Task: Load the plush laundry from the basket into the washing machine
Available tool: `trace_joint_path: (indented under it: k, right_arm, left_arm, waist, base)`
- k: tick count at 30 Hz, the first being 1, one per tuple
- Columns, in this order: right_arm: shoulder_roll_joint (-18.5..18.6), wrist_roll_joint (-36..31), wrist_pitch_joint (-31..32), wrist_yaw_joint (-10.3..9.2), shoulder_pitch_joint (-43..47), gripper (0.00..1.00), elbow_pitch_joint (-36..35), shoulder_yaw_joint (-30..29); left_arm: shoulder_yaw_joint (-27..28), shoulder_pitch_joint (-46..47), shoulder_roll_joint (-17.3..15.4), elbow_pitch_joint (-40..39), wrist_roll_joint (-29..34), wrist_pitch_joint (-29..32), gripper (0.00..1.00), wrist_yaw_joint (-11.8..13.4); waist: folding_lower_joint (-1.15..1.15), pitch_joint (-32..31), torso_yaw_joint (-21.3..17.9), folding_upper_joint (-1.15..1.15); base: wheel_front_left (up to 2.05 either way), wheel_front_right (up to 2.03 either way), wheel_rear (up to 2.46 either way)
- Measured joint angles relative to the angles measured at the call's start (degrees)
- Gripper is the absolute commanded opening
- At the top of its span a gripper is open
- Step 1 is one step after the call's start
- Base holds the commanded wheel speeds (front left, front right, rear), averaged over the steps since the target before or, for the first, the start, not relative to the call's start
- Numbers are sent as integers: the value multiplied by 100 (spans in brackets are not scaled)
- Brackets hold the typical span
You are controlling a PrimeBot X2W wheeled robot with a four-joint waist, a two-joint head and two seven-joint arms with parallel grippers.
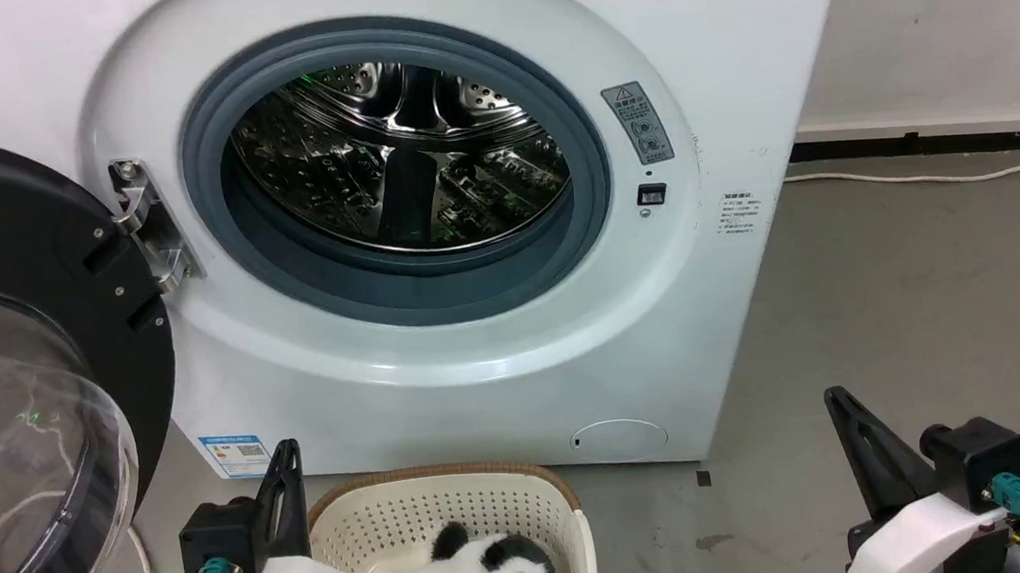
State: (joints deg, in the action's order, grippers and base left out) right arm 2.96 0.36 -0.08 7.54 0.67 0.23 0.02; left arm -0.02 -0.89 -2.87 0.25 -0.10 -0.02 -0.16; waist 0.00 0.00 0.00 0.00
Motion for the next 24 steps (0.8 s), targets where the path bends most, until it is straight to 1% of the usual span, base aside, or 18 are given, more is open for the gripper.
trace_joint_path:
  k: [24]
  right_arm:
    - [0,0,0,0,0,0,0,0]
  left_arm:
    - [-1,0,0,0,0,0,0,0]
  waist:
    - [0,0,0,0]
  base:
    - [0,0,0]
